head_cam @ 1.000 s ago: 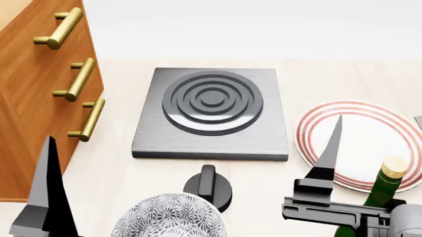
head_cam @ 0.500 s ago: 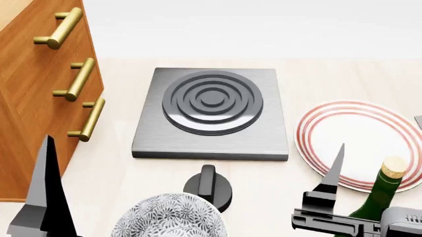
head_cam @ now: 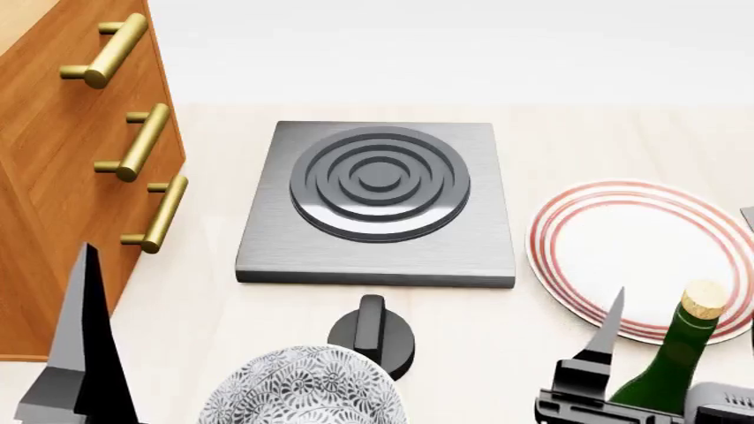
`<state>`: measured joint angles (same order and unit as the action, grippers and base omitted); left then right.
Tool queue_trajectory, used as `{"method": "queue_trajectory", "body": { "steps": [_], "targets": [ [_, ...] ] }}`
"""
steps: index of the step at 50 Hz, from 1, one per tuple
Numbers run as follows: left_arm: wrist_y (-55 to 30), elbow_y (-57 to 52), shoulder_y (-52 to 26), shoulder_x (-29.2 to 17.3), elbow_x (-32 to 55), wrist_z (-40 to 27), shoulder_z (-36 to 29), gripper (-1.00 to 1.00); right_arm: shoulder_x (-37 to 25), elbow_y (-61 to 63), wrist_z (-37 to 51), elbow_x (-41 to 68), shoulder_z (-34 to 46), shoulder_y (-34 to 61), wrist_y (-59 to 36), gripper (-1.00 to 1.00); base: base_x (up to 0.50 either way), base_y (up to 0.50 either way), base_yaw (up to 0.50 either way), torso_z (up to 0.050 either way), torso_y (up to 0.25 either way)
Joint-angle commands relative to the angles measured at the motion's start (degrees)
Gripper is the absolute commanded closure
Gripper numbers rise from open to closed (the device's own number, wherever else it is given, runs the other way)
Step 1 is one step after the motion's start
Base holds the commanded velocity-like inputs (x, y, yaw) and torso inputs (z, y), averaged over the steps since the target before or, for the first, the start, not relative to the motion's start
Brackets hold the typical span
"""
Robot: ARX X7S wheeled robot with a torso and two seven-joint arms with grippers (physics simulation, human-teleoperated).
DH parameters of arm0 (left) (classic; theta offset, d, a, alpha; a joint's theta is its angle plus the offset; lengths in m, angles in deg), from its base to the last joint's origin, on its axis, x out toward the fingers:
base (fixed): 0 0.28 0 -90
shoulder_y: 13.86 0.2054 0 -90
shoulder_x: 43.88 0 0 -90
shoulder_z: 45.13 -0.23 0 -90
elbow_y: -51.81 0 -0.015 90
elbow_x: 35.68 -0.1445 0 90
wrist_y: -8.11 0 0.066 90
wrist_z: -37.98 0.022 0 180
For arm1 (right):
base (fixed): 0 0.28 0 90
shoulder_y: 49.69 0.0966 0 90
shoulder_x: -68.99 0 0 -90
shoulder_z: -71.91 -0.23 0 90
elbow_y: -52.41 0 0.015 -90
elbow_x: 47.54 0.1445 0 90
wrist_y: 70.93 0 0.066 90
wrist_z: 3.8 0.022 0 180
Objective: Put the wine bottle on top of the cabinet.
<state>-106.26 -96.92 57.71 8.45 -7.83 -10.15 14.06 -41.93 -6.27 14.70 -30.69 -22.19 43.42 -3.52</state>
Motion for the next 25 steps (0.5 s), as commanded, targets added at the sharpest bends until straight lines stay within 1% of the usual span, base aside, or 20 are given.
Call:
{"method": "queue_trajectory", "body": {
  "steps": [1,13,25],
  "targets": [
    [0.43,-0.01,-0.40,-0.80,0.48,-0.87,-0.54,-1.00,0.08,-3.04,-0.40,-0.16,0.73,1.31,0.71,-1.00,0.00,0.00,0.00,0.000,0.000],
    [0.81,0.01,-0.90,-1.68,1.15,-1.79,-0.78,-1.00,0.17,-5.56,-0.59,0.14,0.63,2.55,1.43,-1.00,0.00,0.00,0.00,0.000,0.000],
    [1.45,0.34,-1.19,-2.13,1.14,-2.31,-1.65,-1.00,-0.17,-4.50,-0.11,0.51,0.29,1.93,0.86,-1.00,0.00,0.00,0.00,0.000,0.000]
  ]
}}
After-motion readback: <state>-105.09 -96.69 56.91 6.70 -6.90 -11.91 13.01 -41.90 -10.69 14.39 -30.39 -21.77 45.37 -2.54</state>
